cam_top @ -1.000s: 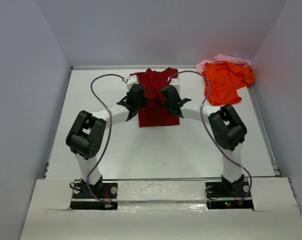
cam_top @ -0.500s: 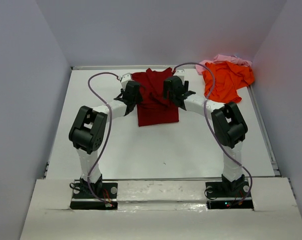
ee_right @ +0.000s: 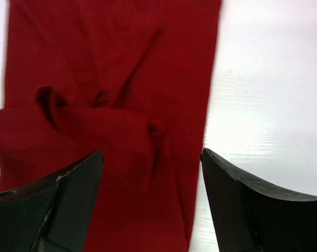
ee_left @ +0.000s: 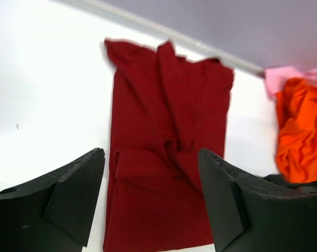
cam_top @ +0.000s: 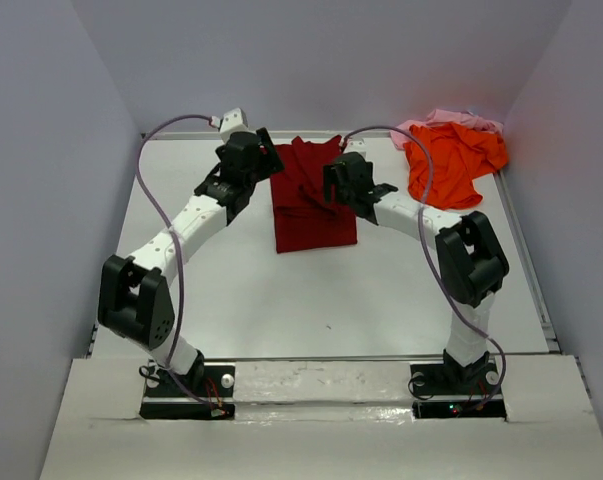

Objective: Fold and stack the t-shirts
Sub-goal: Fold the tshirt

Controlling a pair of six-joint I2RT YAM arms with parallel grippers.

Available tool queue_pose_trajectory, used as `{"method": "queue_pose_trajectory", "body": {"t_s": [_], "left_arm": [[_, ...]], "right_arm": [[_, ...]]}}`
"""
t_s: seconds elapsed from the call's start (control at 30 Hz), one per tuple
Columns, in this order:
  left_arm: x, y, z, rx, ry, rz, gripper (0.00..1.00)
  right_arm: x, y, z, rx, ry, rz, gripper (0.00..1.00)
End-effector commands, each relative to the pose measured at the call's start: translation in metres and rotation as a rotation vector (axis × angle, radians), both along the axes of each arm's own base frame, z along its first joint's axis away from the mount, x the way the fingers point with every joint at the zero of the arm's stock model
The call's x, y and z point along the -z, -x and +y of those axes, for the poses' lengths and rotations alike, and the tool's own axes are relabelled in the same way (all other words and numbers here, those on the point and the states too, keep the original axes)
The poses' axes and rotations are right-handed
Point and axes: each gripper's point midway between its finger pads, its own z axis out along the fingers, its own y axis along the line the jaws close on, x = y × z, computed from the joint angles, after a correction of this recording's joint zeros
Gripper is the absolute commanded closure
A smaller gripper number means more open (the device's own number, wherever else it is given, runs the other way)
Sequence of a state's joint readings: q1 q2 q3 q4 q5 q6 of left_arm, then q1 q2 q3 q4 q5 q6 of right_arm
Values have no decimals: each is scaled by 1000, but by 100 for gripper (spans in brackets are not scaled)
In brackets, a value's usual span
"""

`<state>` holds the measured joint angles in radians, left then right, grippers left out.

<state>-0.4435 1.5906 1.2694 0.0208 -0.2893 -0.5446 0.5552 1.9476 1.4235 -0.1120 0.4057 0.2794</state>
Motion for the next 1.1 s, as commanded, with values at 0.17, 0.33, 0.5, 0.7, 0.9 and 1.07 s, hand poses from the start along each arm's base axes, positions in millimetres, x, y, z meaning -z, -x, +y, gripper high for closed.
{"method": "queue_pose_trajectory", "body": {"t_s": [0.17, 0.33, 0.5, 0.7, 0.9, 1.07], "left_arm": [[-128, 20, 39, 0, -142, -226, 19], [-110, 29, 51, -20, -142, -263, 20], [-118, 39, 51, 7, -122, -290, 20], [-135, 49, 64, -24, -137, -332, 20], [-141, 50, 74, -48, -133, -345, 20], [-137, 47, 76, -44, -114, -333, 20]], "right_arm": [[-26, 39, 87, -287, -140, 18, 21], [-9, 46, 112, -399, -206, 64, 21], [0, 50, 138, -532, -255, 82, 21], [21, 43, 148, -544, -255, 111, 23], [38, 39, 152, -535, -255, 141, 23], [49, 38, 152, -523, -255, 157, 23]]}}
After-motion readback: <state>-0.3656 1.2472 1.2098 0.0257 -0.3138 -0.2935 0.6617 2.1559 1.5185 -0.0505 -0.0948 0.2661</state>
